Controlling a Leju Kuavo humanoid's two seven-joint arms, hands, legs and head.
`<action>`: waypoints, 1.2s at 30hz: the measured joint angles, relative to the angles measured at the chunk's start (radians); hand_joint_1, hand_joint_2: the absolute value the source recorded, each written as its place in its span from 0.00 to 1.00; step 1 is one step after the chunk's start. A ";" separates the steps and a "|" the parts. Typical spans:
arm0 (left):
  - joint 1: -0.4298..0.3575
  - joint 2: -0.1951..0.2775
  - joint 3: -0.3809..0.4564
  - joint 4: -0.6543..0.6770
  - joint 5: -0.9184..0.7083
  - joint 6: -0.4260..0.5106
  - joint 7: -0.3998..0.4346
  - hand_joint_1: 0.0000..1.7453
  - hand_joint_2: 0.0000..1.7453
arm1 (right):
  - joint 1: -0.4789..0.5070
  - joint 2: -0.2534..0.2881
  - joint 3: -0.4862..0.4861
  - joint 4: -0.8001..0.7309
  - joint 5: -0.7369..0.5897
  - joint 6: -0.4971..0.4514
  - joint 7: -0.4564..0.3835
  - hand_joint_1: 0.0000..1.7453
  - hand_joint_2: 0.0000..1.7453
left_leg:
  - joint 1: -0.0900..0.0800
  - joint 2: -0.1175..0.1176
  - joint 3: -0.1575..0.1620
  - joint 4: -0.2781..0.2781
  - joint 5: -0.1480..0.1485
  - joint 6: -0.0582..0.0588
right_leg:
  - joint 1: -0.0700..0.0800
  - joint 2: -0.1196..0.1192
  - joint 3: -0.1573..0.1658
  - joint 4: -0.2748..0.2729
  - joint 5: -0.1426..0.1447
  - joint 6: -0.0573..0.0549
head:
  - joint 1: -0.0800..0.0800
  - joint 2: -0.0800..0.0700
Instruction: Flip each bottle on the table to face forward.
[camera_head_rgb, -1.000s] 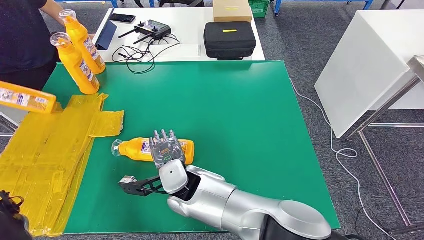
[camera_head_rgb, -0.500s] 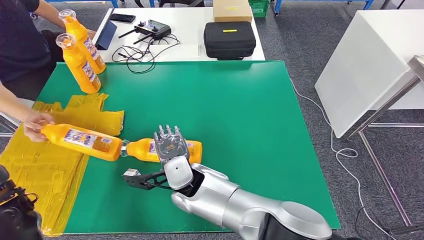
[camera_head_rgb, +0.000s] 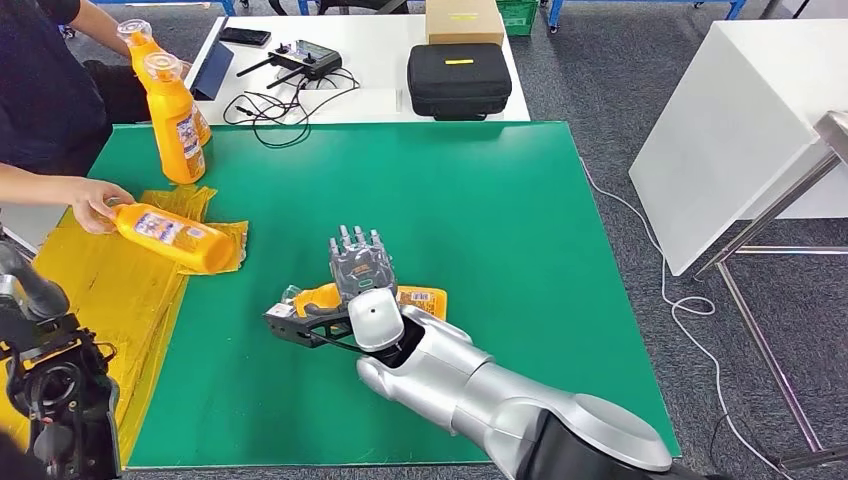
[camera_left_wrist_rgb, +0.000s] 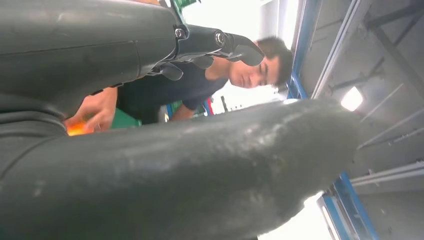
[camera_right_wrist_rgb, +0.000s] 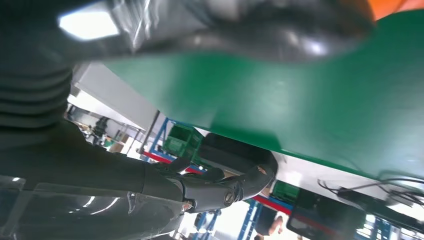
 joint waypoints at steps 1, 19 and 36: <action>-0.011 0.003 -0.009 0.014 0.002 0.000 -0.001 0.00 0.00 | -0.001 -0.002 -0.007 0.003 0.001 0.000 -0.001 0.00 0.00 | 0.000 0.000 0.000 0.000 0.000 0.000 | 0.000 0.000 0.000 0.000 0.000 0.000 | 0.000 0.000; -0.100 0.040 -0.074 0.155 0.049 0.025 -0.016 0.00 0.00 | 0.040 -0.043 -0.135 0.004 0.093 -0.004 -0.115 0.00 1.00 | 0.000 0.000 -0.001 0.000 0.000 0.000 | 0.000 0.000 0.000 0.000 0.000 0.000 | 0.000 0.000; -0.199 0.056 -0.124 0.303 0.085 0.042 -0.066 0.00 0.00 | 0.109 -0.081 -0.259 0.001 0.165 0.046 -0.147 0.00 1.00 | 0.000 0.000 -0.001 0.000 0.000 0.000 | 0.000 0.000 -0.001 0.000 0.000 0.000 | 0.000 0.000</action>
